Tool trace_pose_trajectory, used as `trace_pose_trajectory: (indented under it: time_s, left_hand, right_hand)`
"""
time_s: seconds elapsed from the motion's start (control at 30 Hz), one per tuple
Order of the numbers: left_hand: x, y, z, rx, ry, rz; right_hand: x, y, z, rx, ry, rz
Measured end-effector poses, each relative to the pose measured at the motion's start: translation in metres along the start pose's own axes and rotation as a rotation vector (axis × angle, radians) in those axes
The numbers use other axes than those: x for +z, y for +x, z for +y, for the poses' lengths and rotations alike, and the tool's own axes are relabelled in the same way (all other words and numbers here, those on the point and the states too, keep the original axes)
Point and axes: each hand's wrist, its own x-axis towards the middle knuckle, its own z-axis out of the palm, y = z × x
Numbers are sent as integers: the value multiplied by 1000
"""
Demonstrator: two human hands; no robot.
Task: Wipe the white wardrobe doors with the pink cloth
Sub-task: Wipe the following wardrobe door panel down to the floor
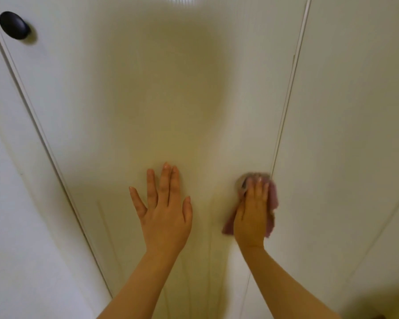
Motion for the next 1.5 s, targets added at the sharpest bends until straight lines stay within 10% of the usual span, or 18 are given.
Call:
trace_pose_trajectory:
  time_s: [0.4,0.93,1.5]
  left_hand:
    - [-2,-25,-21,-13,-2,-76]
    - [-11,-45,-54,-27,-8,-110]
    - [-19,-54,-88,-146,14,-177]
  right_hand:
    - [-2,25,-26,177,117,1]
    - [20,-84,-41,-95,-28,-225]
    - [35,-17,-91,-34,-11,44]
